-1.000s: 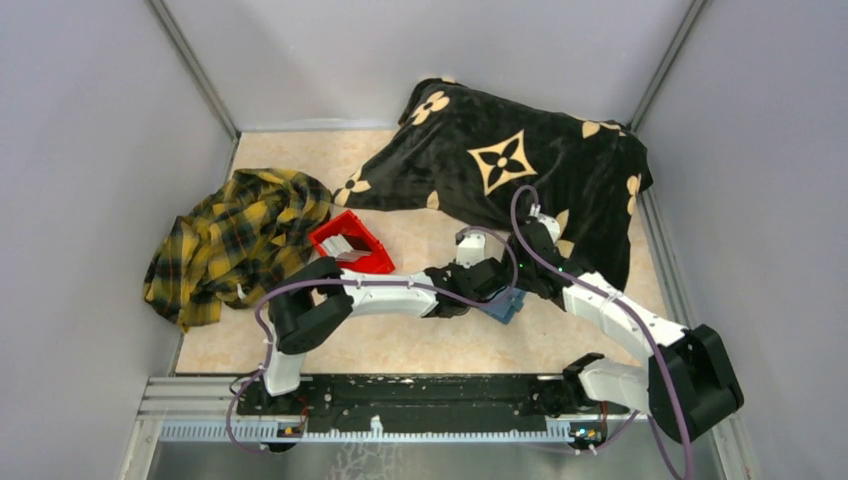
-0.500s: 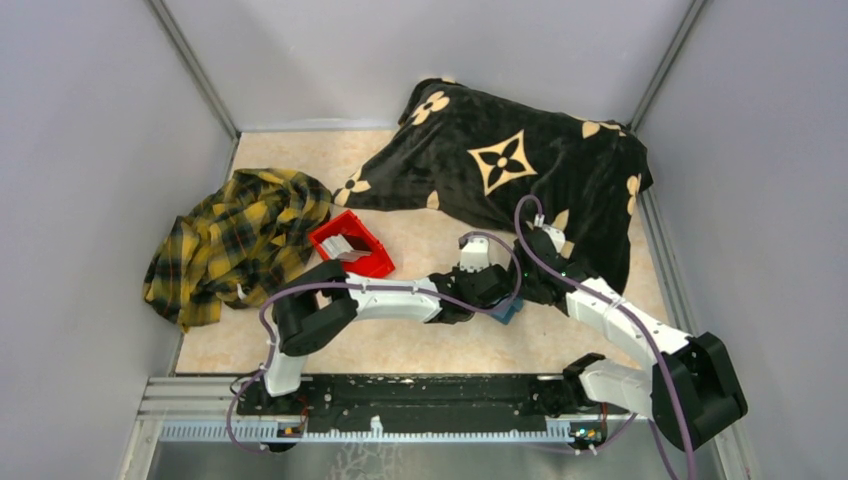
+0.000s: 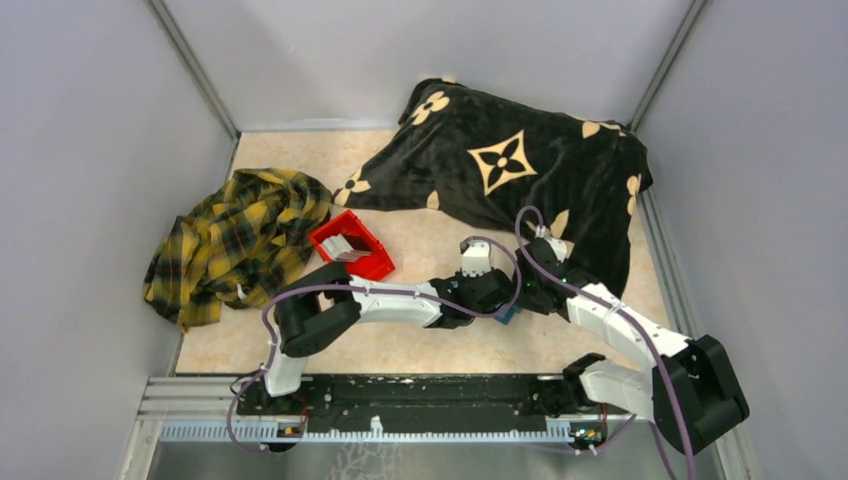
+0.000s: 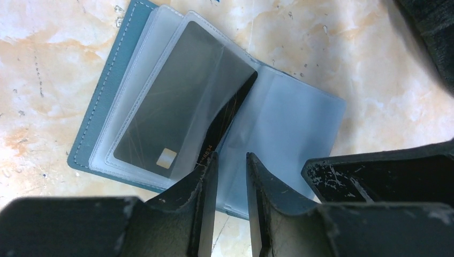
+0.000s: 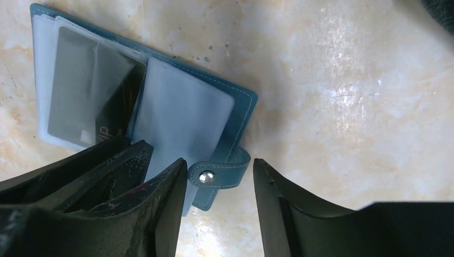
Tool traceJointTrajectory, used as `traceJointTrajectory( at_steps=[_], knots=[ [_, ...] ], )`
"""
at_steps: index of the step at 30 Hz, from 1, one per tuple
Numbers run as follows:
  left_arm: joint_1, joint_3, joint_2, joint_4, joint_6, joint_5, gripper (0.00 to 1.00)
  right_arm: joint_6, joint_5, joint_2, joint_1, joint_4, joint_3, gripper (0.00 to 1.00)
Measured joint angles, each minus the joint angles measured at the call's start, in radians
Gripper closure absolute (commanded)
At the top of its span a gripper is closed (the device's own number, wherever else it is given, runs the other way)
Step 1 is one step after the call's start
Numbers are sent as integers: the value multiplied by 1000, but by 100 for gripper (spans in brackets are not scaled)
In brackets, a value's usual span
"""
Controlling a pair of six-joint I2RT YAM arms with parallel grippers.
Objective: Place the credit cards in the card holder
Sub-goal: Insert the credit card into the card holder.
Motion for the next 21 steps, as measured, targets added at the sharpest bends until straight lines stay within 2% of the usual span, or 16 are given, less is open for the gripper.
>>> traceJointTrajectory(
  at_steps=[21],
  knots=[
    [-2,-27,-4,45,2,-2,66,52,0,-150,0,-96,-52,56]
  ],
)
